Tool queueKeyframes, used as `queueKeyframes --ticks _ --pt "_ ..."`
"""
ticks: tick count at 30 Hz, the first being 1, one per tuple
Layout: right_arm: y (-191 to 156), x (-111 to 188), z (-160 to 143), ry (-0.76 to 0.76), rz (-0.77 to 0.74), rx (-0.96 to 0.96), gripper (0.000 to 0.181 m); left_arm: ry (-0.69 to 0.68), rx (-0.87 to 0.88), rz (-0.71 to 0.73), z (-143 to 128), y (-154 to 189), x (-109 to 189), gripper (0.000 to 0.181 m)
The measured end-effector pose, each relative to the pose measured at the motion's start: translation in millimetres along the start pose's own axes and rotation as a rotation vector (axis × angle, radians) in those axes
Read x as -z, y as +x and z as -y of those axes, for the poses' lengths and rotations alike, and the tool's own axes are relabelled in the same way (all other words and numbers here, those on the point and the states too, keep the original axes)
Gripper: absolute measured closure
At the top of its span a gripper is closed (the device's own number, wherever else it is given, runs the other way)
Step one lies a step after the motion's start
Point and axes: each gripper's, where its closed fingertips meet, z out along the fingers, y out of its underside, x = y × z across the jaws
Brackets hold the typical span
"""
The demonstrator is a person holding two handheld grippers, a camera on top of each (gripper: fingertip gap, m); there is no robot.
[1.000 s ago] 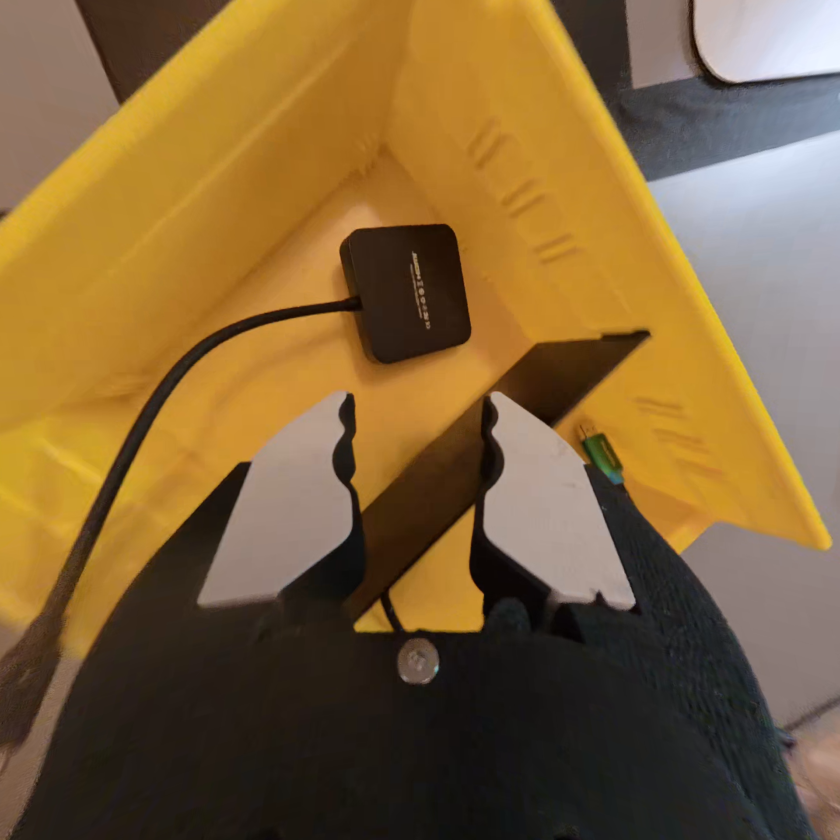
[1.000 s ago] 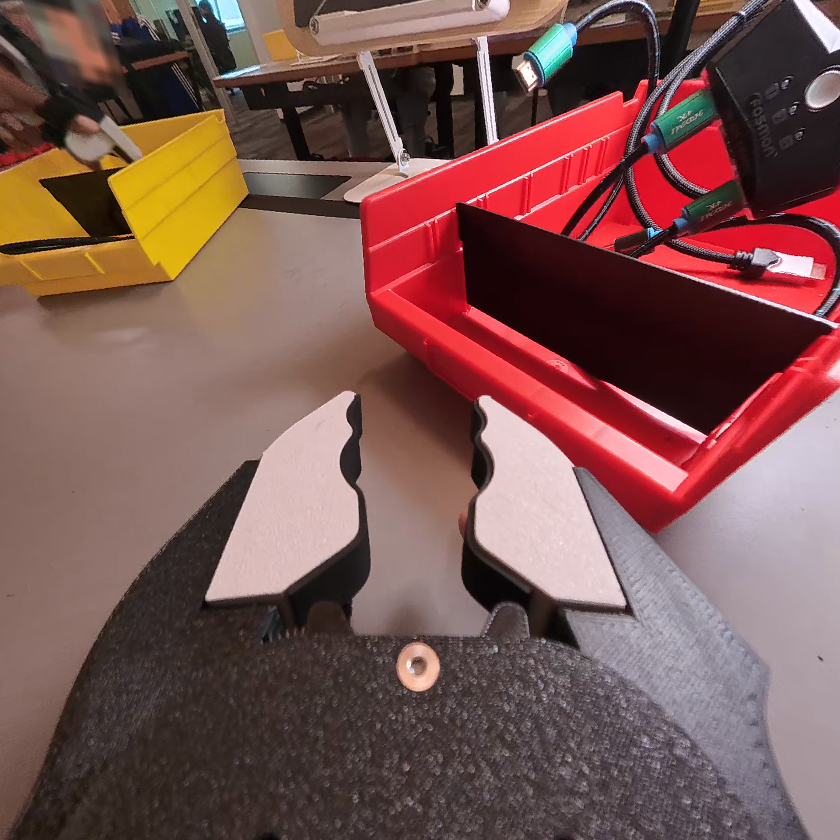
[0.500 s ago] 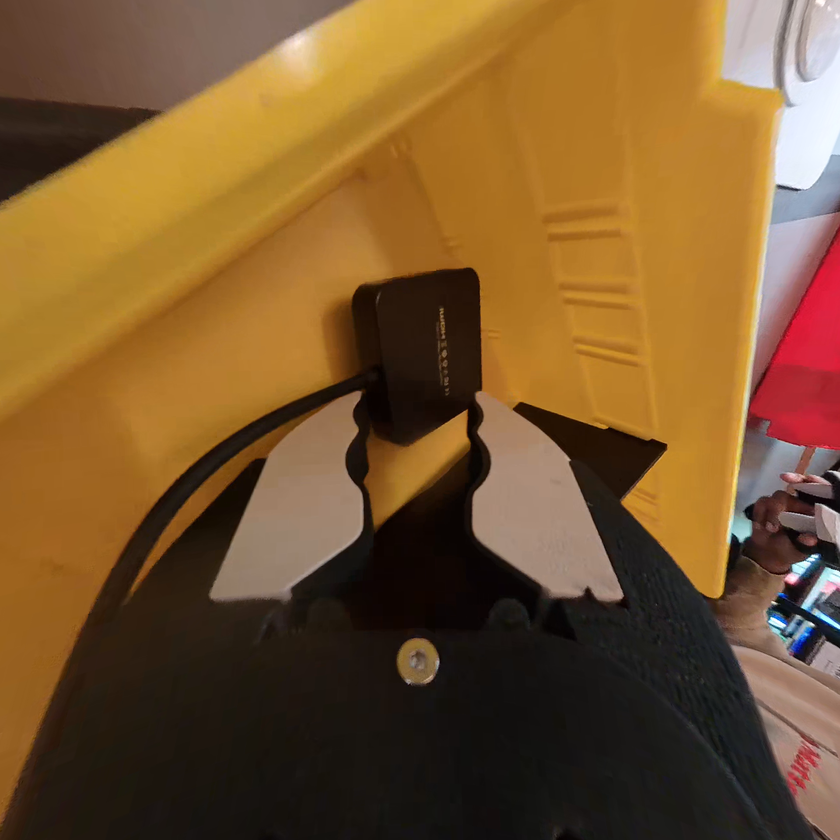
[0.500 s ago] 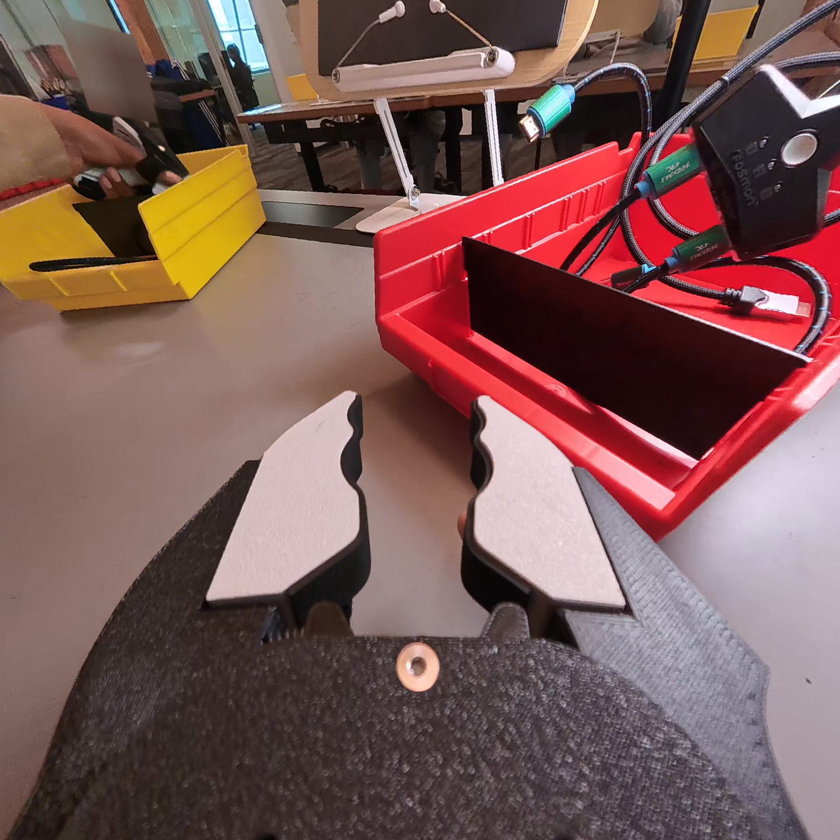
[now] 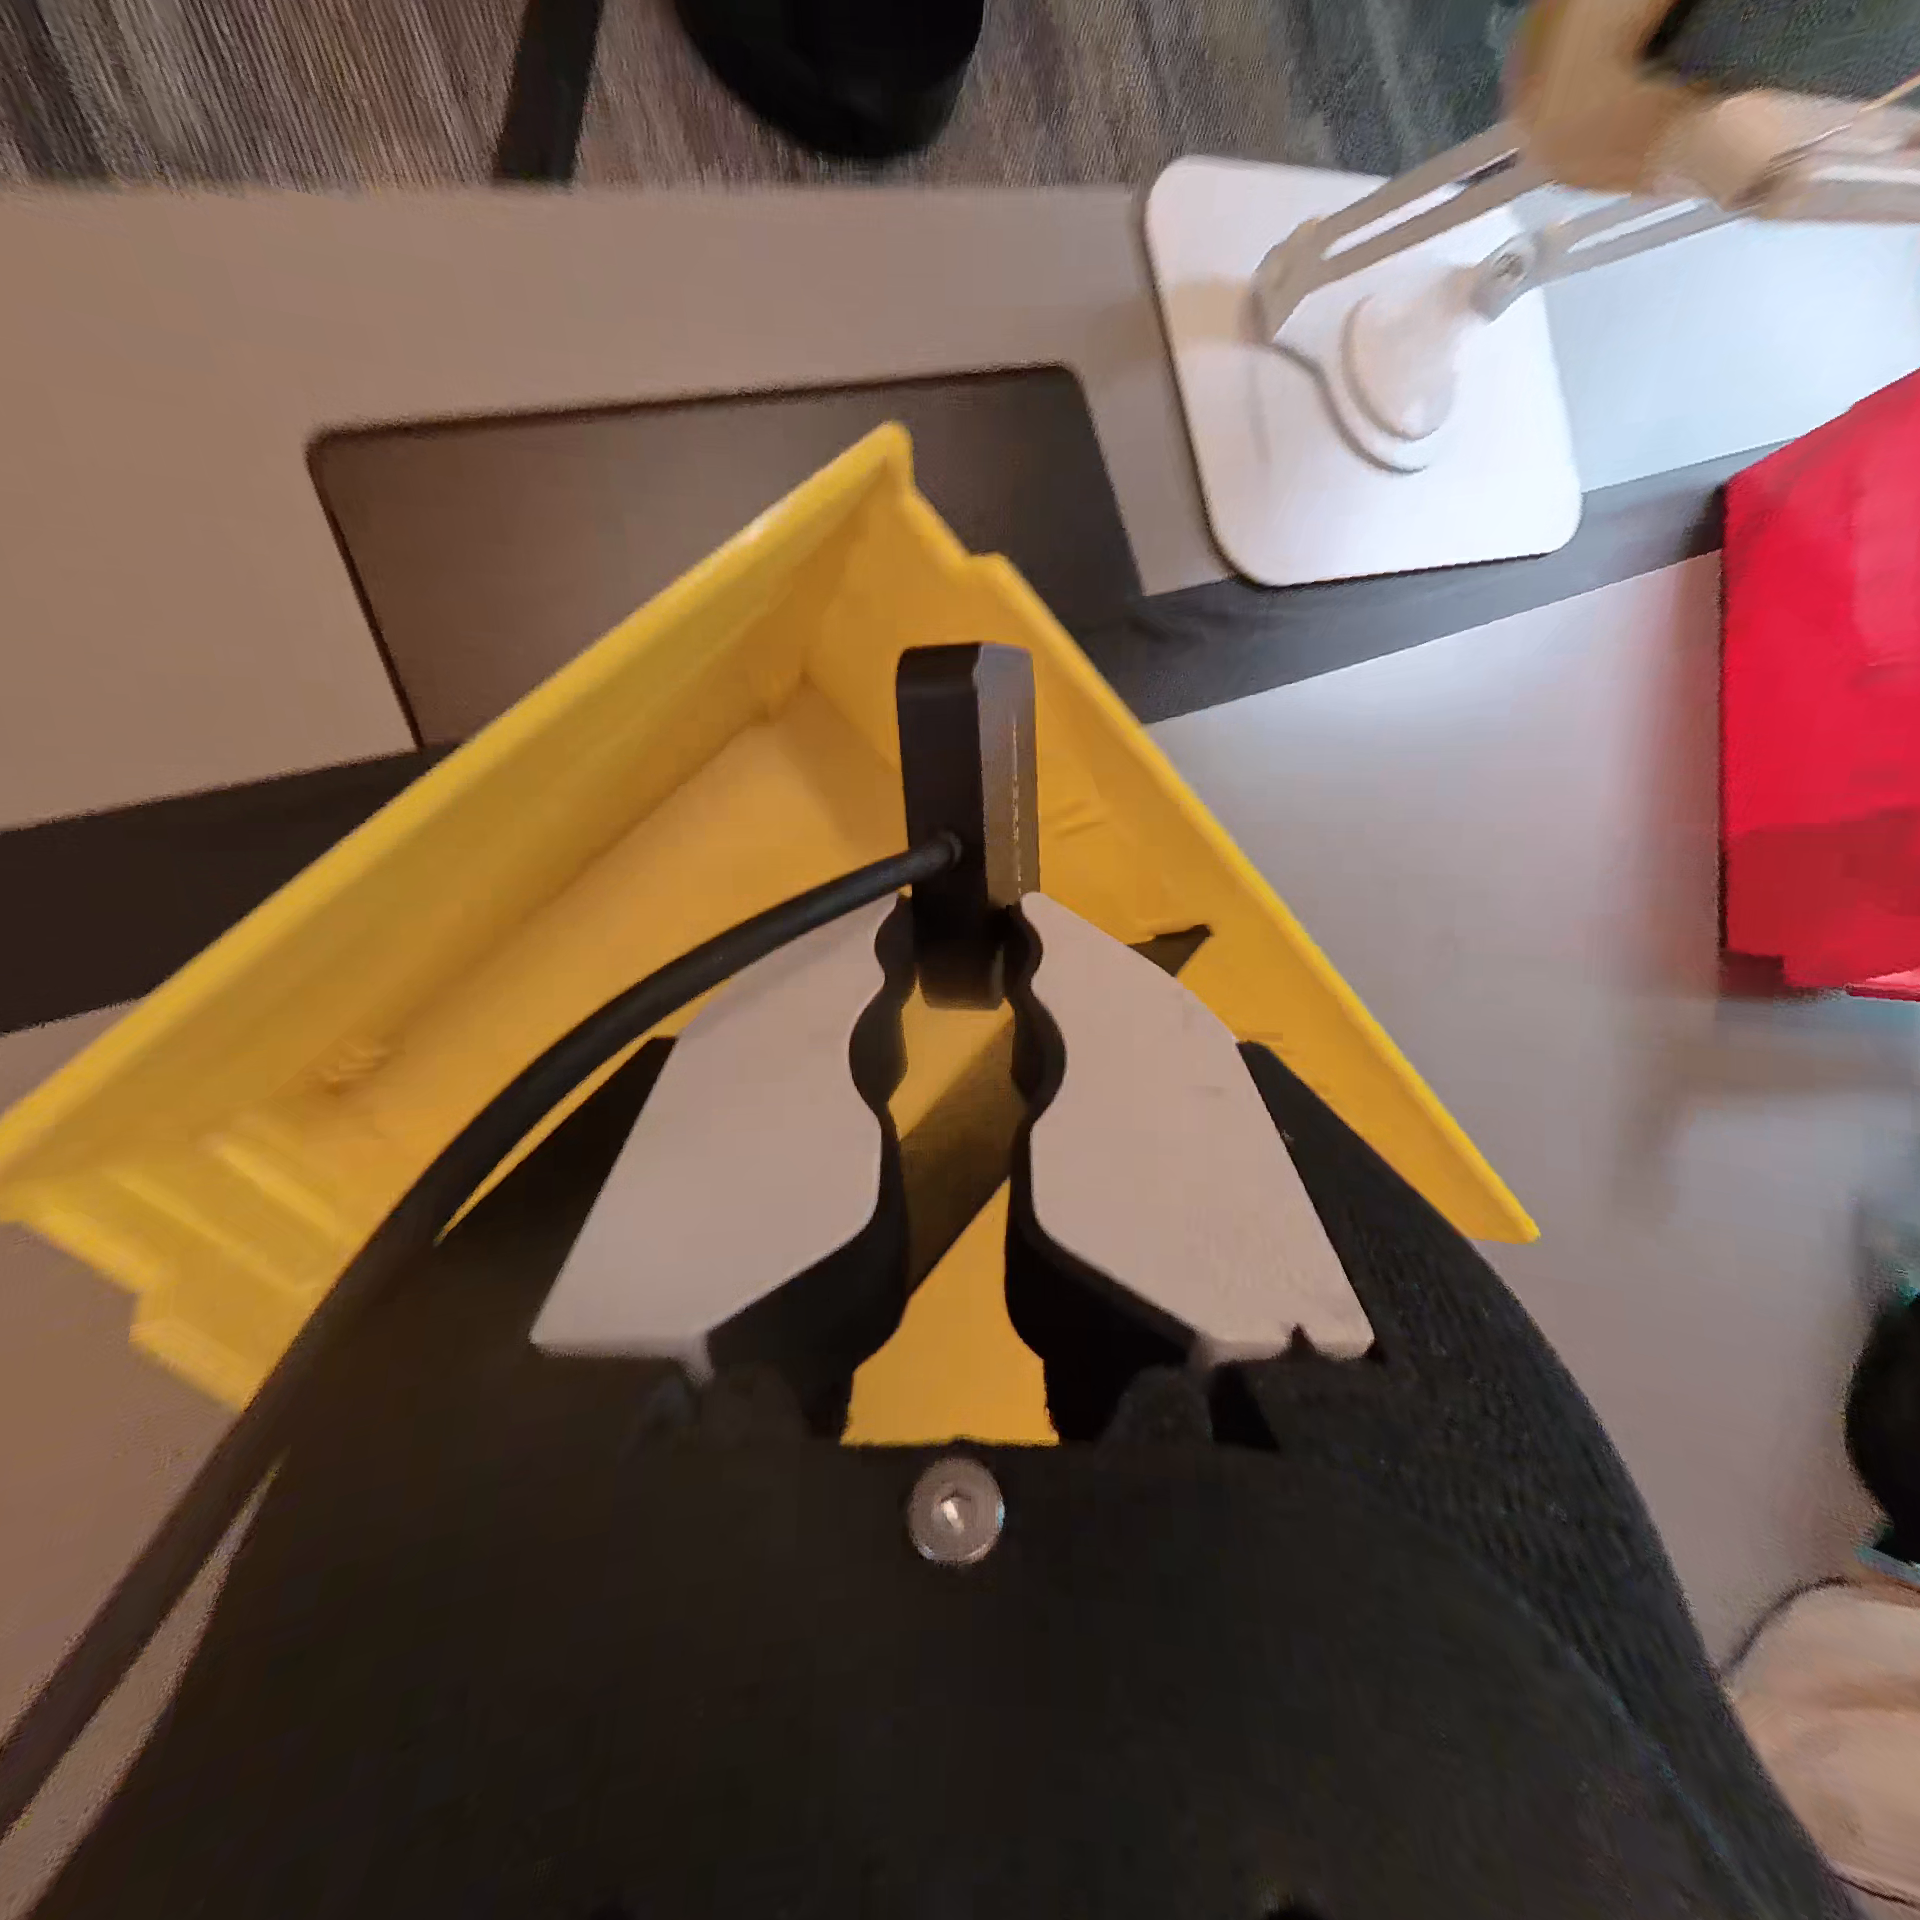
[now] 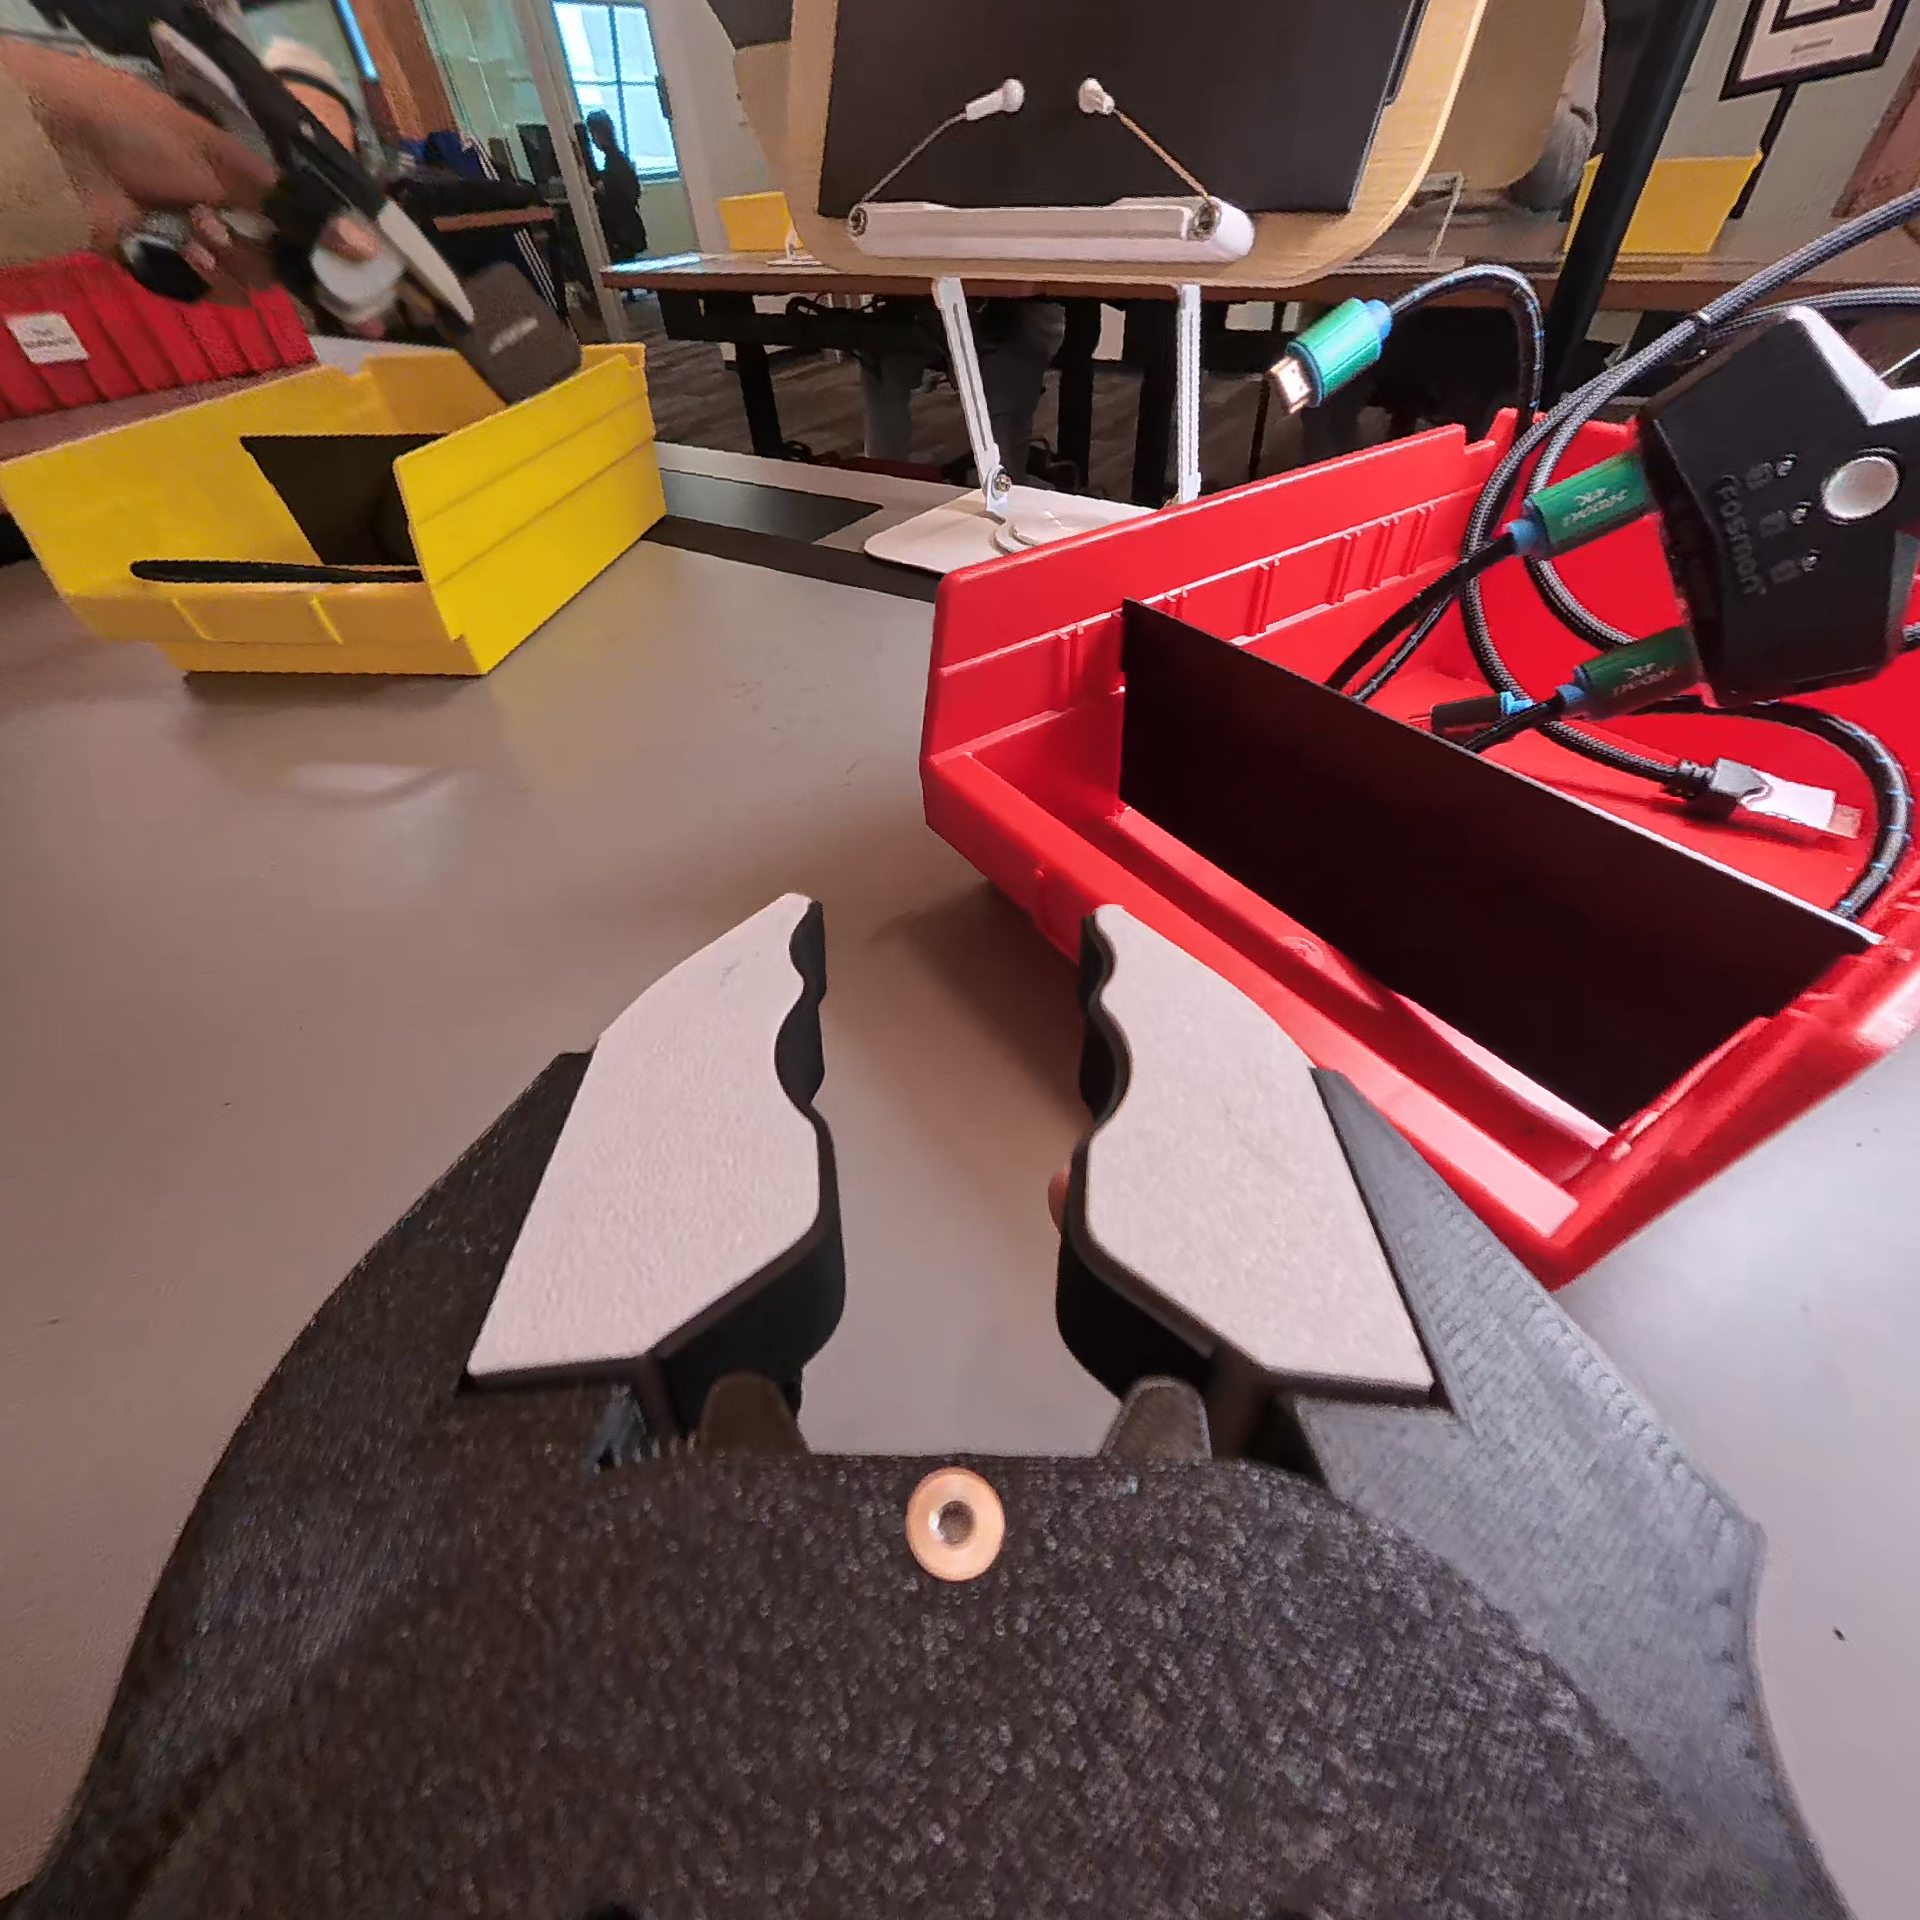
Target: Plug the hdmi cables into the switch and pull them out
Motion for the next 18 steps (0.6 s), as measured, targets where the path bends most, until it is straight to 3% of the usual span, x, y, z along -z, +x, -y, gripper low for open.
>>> queueKeyframes --ticks 5,9,14,18 --pt "-9 0 2 0.002 0.014 0.031 0.135 0.159 -0.147 0.014 15 41 53 0.165" --pt "-19 -1 3 -0.001 0.038 0.052 0.135 0.276 -0.267 -0.025 8 89 89 0.165" --pt "-28 -2 5 0.000 0.056 0.064 0.135 0.388 -0.413 -0.146 -34 165 115 0.165" --pt "-34 -5 8 -0.005 0.061 0.084 0.135 0.470 -0.474 -0.302 -83 227 113 0.165"
